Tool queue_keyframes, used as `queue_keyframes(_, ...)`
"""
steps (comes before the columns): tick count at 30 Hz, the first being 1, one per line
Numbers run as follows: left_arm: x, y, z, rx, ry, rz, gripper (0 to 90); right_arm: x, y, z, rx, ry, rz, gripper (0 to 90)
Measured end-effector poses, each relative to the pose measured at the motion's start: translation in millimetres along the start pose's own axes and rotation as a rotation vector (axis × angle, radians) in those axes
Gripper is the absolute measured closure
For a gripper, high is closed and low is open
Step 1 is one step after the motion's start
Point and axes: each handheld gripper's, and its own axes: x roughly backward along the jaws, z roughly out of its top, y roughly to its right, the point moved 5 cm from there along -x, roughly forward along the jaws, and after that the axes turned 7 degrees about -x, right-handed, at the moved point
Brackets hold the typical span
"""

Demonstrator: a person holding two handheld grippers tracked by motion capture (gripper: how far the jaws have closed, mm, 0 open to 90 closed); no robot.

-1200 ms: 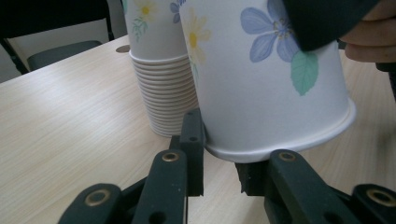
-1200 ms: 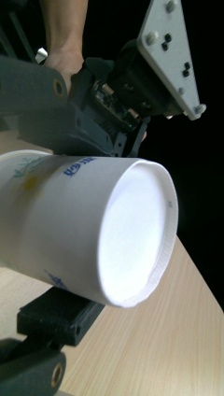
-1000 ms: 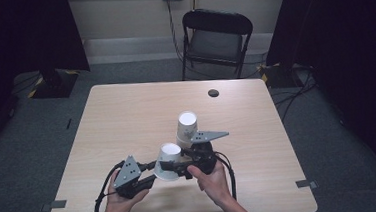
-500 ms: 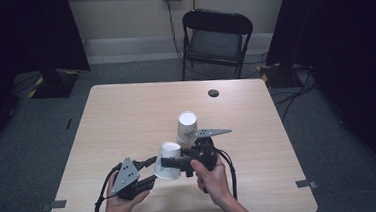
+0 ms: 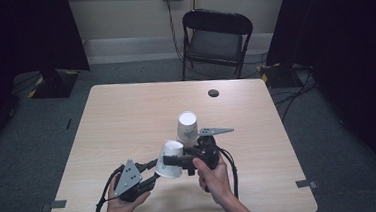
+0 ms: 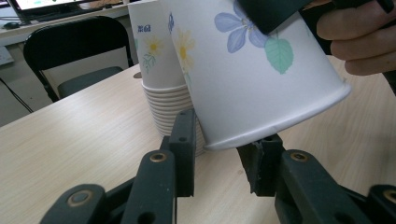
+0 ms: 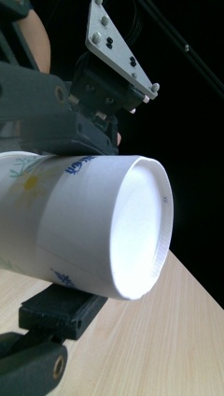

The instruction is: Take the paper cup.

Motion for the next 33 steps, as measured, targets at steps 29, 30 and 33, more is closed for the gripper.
queue_keyframes(29,3.4,-8.5,-4.3,0.115,-0.056,-0.086,85.0,3.7,-7.5,3.3,0.155,-0.003,-0.064,21.5)
queue_keyframes(30,3.7,-9.3,-4.7,0.121,-0.059,-0.099,85.1,4.2,-8.2,3.6,0.165,-0.004,-0.067,21.2)
queue_keyframes(33,3.8,-10.8,-6.7,0.143,-0.078,-0.122,85.1,6.3,-8.3,4.9,0.189,0.006,-0.079,22.0)
